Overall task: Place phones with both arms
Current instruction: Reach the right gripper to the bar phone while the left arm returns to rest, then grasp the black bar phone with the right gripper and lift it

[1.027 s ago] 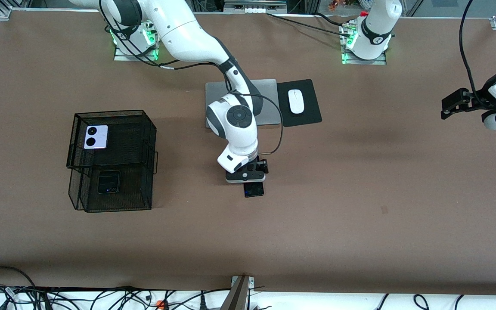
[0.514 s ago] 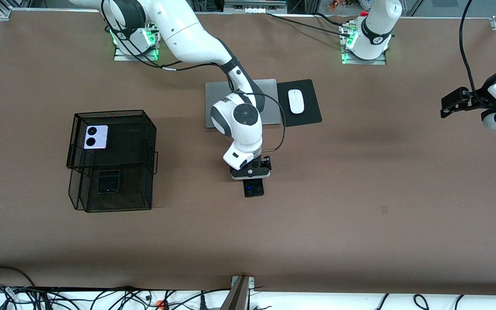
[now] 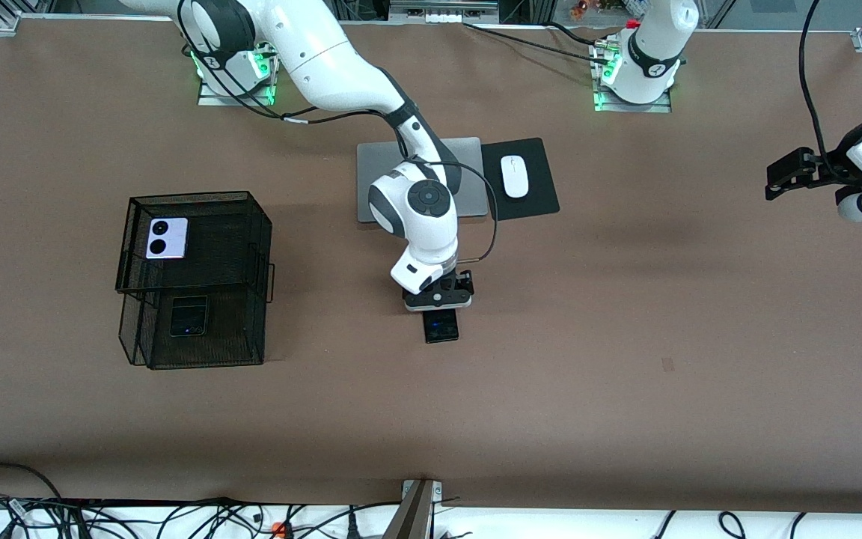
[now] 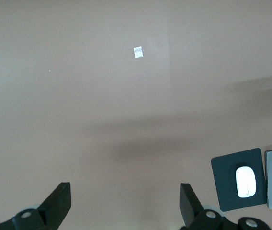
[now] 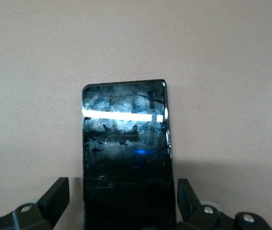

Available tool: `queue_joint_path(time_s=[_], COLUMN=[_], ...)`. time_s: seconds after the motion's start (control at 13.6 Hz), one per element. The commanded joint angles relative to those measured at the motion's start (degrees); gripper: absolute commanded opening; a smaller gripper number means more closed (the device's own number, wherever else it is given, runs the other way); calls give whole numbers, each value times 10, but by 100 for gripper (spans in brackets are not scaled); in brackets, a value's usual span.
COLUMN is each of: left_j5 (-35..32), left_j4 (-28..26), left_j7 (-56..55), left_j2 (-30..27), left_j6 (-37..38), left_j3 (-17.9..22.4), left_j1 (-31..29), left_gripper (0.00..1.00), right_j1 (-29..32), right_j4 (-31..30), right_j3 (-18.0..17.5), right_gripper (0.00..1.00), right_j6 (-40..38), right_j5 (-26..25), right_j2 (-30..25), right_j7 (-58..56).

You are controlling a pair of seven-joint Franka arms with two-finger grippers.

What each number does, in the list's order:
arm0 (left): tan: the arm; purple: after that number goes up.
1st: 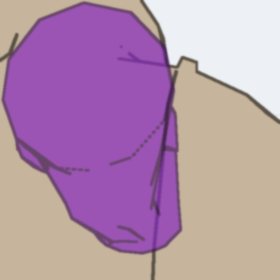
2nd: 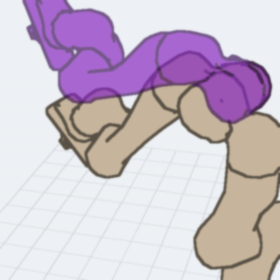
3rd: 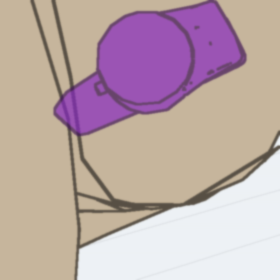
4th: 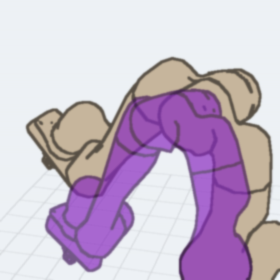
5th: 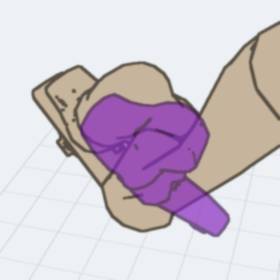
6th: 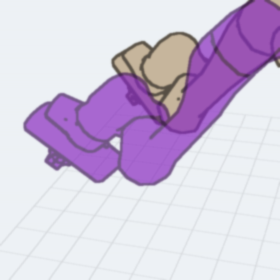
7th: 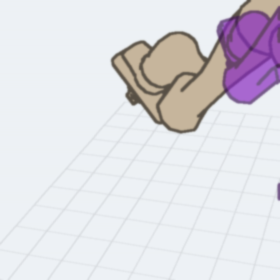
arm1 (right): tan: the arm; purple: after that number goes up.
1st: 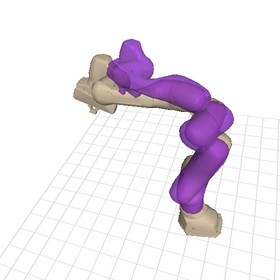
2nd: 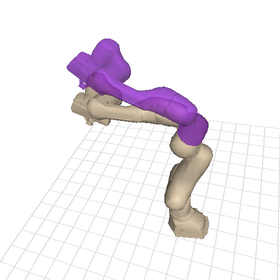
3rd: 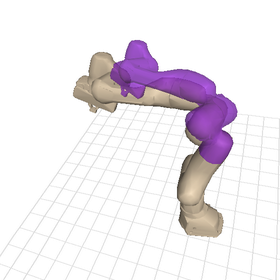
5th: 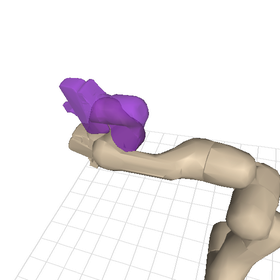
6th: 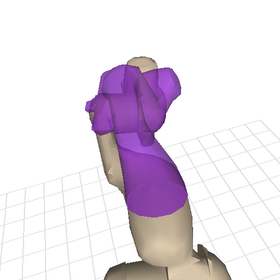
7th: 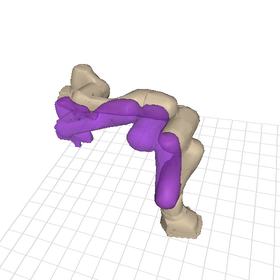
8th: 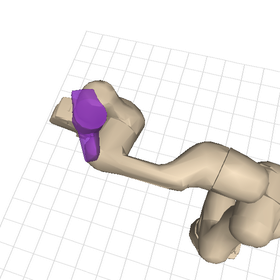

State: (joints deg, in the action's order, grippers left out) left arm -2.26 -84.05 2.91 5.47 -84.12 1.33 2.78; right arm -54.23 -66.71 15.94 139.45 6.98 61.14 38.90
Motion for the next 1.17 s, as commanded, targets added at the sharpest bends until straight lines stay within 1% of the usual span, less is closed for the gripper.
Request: queue_joint_path(time_s=[0.0, 0.88, 0.95, 1.03, 1.1], left_j5=[1, 2, 2, 2, 2], left_j4=[2, 3, 3, 3, 3], left_j7=[4, 4, 4, 4, 4], left_j2=[-8, -16, -16, -16, -16], left_j6=[14, 15, 15, 15, 15], left_j3=[-2, 2, 2, 2, 2], left_j1=[-2, -8, -8, -8, -8], left_gripper=[100, 100, 100, 100, 100], right_j1=[6, 7, 6, 7, 7], right_j4=[3, -20, -19, -20, -20], right_j3=[-9, -9, -8, -9, -9], right_gripper=[100, 100, 84, 38, 19], right_j6=[9, 38, 39, 38, 38], right_j5=[-12, -14, -15, -12, -14], right_j2=[1, 3, 3, 2, 2], right_j7=[12, 12, 12, 12, 12])
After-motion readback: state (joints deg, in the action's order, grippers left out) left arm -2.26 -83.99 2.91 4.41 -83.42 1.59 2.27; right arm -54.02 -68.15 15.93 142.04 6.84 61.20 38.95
